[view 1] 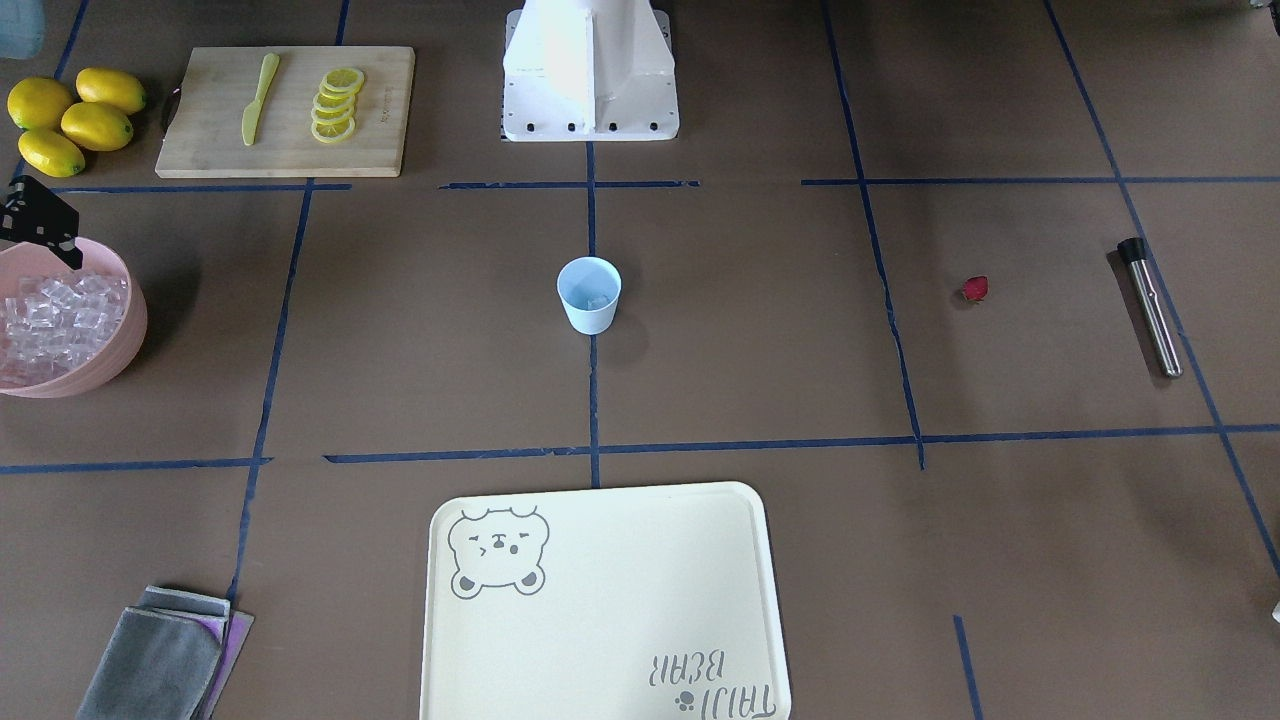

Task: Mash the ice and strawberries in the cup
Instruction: 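Move the right gripper back to the pink bowl of ice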

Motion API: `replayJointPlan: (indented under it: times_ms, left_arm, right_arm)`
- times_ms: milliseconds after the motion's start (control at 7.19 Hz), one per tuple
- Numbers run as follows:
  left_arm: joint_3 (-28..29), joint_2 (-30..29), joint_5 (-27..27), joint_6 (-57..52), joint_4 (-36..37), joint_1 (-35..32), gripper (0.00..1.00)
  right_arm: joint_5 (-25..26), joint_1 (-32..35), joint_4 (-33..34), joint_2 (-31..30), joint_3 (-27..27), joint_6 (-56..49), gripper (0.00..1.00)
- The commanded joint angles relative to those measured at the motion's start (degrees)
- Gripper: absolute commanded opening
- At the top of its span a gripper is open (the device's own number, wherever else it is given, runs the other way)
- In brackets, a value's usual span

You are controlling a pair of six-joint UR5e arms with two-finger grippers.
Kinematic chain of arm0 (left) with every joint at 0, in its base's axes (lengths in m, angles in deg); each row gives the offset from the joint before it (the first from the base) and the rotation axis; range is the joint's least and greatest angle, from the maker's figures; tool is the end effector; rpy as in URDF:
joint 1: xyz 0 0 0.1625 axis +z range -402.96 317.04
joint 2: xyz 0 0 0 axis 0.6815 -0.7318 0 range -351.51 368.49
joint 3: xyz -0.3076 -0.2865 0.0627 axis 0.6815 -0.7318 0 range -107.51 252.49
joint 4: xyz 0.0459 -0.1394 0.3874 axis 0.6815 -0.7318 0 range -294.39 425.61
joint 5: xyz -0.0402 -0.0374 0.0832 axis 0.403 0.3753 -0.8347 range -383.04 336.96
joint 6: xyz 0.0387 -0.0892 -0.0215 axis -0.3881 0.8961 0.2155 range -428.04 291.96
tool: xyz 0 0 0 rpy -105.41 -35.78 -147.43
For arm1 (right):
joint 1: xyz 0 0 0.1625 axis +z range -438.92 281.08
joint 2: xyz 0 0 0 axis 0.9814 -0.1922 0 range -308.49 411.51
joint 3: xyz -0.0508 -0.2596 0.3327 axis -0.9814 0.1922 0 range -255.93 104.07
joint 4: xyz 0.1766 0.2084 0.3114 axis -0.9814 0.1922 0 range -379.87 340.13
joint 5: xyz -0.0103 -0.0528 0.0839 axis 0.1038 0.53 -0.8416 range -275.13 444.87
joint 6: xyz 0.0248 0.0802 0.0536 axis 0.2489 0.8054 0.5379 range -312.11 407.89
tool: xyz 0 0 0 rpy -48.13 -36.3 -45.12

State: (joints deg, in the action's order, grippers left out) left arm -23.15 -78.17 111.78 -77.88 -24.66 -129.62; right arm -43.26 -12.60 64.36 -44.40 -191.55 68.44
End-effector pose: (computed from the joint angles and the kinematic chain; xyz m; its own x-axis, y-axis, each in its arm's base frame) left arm -0.0356 -0.4727 0.6371 0.6860 0.2422 -0.6861 -0.1781 0.9702 0.1644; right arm -0.1146 -0.4402 0.4809 0.7019 -0.2334 0.6729 0.1241 0.9704 0.2072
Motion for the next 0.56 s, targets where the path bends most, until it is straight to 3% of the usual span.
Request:
replayJointPlan:
  times_ms: [0,417]
  left_arm:
    - [-0.2,0.0,0.0,0.0,0.0,0.0,1.00]
    - [-0.2,0.0,0.1,0.0,-0.1,0.1,1.00]
  right_arm:
    - [0.2,0.3,-6.7,-5.6,2.4,4.9,0.95]
    - [1.4,-0.5,-9.1,-6.2,3.1,18.6,0.95]
